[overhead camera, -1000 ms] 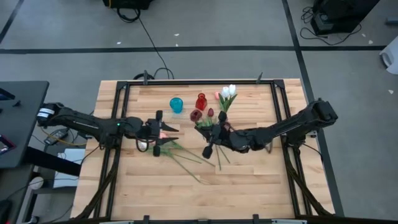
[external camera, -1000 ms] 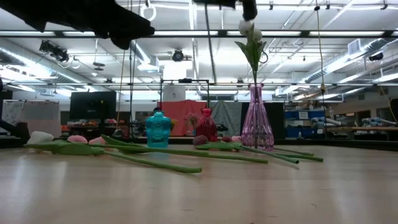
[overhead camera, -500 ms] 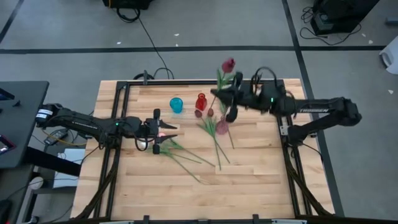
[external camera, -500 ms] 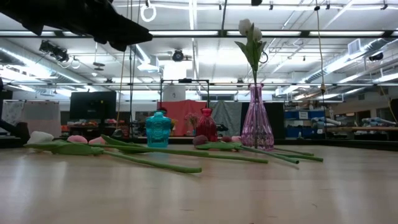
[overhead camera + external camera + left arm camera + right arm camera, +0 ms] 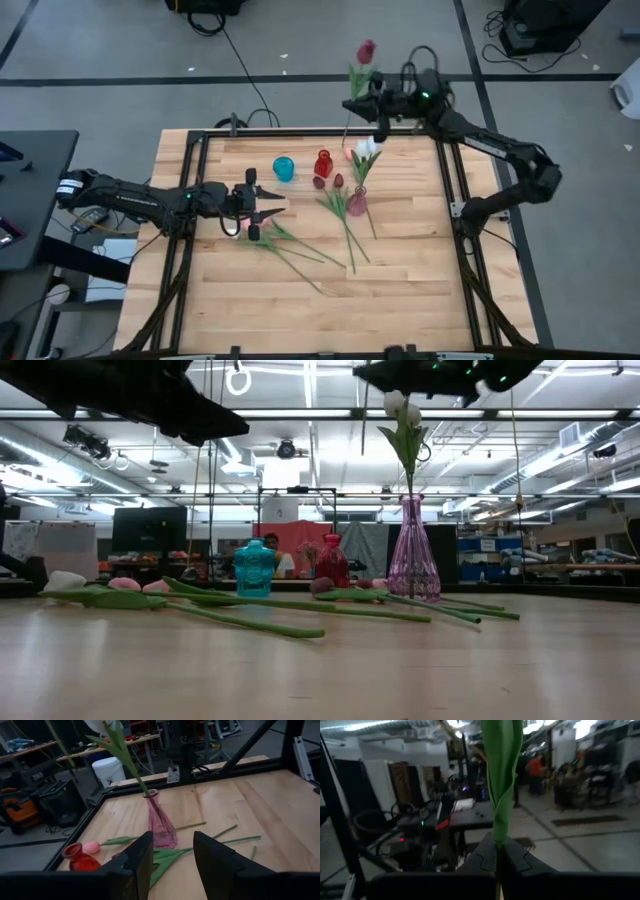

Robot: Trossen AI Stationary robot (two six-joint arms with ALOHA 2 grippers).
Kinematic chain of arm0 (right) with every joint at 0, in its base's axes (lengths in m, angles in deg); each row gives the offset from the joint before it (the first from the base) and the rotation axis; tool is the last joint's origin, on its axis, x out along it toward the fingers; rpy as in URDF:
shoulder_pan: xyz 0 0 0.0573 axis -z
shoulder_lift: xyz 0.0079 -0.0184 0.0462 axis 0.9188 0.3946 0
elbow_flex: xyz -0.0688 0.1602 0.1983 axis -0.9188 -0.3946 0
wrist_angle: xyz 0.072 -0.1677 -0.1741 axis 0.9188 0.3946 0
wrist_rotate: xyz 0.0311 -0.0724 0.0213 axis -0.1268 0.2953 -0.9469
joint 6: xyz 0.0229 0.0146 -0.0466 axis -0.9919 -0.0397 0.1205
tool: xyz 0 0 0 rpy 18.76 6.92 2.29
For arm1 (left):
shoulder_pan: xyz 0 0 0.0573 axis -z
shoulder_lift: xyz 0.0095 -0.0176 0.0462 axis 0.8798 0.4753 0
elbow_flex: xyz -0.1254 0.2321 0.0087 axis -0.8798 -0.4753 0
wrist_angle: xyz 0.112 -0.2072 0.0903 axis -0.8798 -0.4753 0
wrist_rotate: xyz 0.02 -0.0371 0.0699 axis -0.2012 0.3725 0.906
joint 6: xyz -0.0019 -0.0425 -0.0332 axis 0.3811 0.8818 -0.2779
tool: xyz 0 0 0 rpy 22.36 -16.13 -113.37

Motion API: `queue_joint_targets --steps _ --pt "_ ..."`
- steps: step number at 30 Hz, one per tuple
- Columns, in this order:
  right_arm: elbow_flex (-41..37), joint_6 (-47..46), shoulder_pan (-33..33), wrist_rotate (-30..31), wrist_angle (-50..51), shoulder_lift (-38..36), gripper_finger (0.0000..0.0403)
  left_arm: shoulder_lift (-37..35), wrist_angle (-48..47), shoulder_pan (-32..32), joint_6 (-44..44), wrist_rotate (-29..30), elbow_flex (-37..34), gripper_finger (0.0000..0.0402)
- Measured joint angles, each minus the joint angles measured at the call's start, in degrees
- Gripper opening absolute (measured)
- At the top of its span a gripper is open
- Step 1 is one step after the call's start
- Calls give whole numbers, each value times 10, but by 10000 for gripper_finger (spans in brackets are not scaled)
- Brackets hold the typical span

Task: Sort flowers into vase by color
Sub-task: Put the left red flower into the red vase

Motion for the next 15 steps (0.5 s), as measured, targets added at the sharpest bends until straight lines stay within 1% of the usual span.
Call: queue_joint_targets --steps 3,6,10,15 --pt "27 0 8 -42 -9 51 9 0 0 -5 5 6 0 146" --pt "41 -1 10 -62 -44 101 9 0 -1 -7 13 17 0 146" --pt "42 -11 19 -66 -101 158 9 0 -2 -7 18 23 0 146" --pt "43 -10 22 -66 -143 211 9 0 -4 -7 29 25 0 146"
